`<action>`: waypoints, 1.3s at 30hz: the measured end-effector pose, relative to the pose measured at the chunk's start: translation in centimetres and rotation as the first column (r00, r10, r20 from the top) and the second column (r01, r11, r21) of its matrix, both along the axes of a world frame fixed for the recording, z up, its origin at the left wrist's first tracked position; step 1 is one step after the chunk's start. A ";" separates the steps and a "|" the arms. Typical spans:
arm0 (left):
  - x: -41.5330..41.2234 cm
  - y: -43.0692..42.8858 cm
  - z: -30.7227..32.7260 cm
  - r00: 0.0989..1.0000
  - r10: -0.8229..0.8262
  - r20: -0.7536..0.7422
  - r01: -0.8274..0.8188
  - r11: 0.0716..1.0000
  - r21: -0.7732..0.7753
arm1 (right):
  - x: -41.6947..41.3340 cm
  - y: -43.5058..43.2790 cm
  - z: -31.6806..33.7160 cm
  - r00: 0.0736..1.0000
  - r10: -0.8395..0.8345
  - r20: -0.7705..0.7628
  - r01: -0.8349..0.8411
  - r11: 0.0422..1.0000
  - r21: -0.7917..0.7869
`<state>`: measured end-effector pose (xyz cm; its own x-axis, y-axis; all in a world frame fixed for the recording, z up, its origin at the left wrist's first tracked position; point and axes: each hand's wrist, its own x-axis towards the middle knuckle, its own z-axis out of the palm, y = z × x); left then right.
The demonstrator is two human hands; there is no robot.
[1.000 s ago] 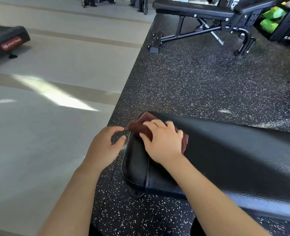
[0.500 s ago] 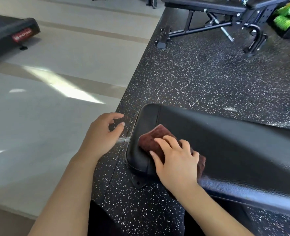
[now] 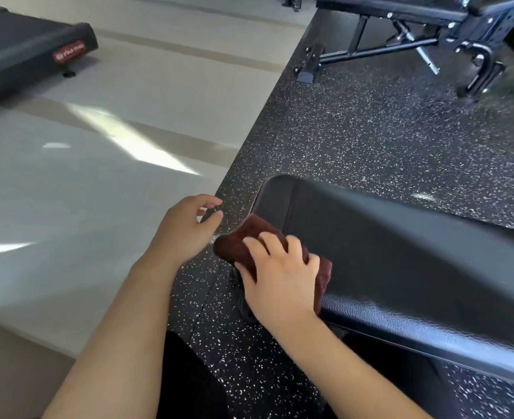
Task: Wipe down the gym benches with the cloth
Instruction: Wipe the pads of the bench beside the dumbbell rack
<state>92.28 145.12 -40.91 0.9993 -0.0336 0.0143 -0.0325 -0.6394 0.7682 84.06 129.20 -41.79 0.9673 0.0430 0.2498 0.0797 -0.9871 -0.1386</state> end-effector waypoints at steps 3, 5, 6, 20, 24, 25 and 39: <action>0.1 -0.3 -0.2 1.000 -0.014 0.005 0.014 1.000 0.003 | -1.3 -0.3 -0.4 0.999 -0.028 0.019 0.028 1.000 -0.005; 0.1 -0.2 -0.2 1.000 -0.003 0.010 0.003 1.000 -0.001 | 0.3 0.0 0.1 0.997 -0.064 -0.034 0.065 0.998 0.012; 0.1 -0.2 -0.2 1.000 0.004 0.009 -0.005 1.000 0.002 | 1.8 0.2 0.4 0.994 -0.073 -0.085 0.077 0.996 0.044; 0.4 -4.4 -0.1 0.984 -0.156 0.082 0.148 0.984 0.097 | -5.3 -6.6 -2.5 0.986 -0.105 0.127 0.106 0.994 -0.008; -1.1 -8.4 -0.6 0.932 -0.321 0.171 0.292 0.941 0.173 | -7.2 -11.4 -2.6 0.955 -0.240 0.173 0.238 0.971 0.034; -1.5 -9.3 -0.9 0.917 -0.356 0.181 0.322 0.927 0.190 | -7.3 -12.4 -2.4 0.943 -0.280 0.180 0.274 0.960 0.054; -3.1 -12.1 -2.5 0.864 -0.449 0.229 0.345 0.857 0.382 | 0.4 -15.1 0.7 0.918 -0.376 -0.128 0.387 0.919 0.075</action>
<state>89.14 132.97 -43.39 0.8462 -0.4814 0.2285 -0.5311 -0.7266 0.4359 84.44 114.08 -41.10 0.9266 -0.3542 0.1265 -0.3217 -0.9205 -0.2217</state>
